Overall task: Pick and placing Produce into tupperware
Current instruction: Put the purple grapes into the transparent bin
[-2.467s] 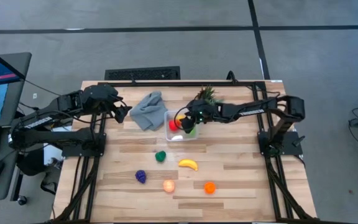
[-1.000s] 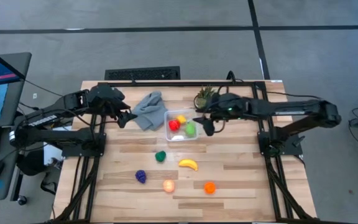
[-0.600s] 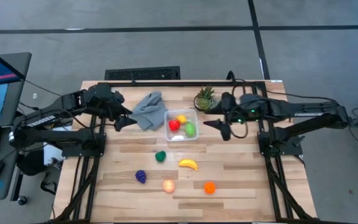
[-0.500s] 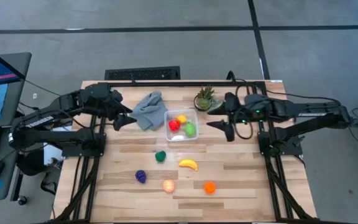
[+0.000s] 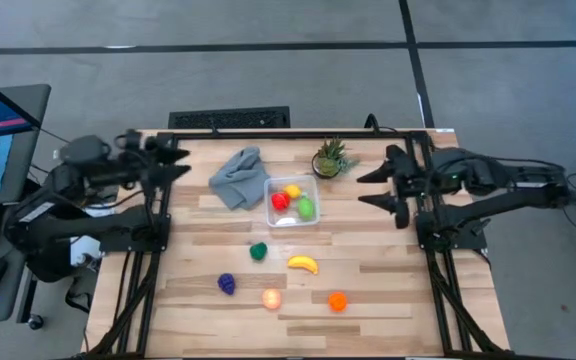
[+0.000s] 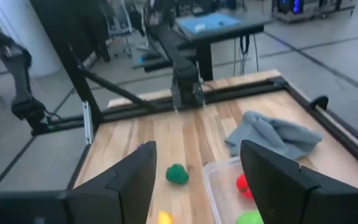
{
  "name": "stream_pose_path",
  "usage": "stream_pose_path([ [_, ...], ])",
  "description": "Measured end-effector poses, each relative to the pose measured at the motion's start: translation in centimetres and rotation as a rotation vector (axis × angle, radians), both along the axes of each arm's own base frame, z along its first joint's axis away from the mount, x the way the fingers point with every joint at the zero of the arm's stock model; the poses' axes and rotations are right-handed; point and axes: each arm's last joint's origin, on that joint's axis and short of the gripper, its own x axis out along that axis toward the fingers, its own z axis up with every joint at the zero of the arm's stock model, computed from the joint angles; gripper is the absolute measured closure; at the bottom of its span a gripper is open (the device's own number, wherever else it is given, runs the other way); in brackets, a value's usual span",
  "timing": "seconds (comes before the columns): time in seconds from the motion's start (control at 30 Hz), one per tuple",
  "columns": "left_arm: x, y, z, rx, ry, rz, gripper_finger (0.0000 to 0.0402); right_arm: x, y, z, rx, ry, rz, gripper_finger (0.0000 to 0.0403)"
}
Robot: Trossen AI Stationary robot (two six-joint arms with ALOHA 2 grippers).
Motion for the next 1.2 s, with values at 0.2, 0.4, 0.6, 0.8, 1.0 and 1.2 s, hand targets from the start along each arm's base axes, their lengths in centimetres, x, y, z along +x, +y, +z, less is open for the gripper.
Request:
stream_pose_path([
  [0.2, -2.7, -0.9, 0.3, 0.087, -0.074, 0.053, 0.0084, -1.9, -0.1, 0.9, 0.035, -0.069, -0.006, 0.0147],
  [0.4, -4.2, -1.6, -0.1, 0.126, -0.070, -0.013, 0.0084, -2.7, -0.2, 1.2, 0.039, -0.098, -0.006, 0.0147],
  [0.6, -5.9, -2.3, -0.5, 0.201, -0.072, -0.008, 0.0084, -4.0, -0.3, 2.0, 0.043, -0.173, -0.019, 0.0147],
  [0.8, -6.7, -2.4, -0.6, 0.198, -0.099, 0.040, 0.0084, -5.7, -0.4, 2.7, 0.072, -0.251, -0.033, 0.0147],
  [1.0, -6.6, -2.4, -1.2, 0.159, -0.043, 0.010, 0.0084, -6.8, -0.5, 3.1, 0.077, -0.304, -0.031, 0.0147],
  [1.2, -6.6, -2.3, -2.0, 0.091, 0.027, 0.059, 0.0084, -6.7, -0.5, 3.1, 0.068, -0.301, -0.030, 0.0147],
])
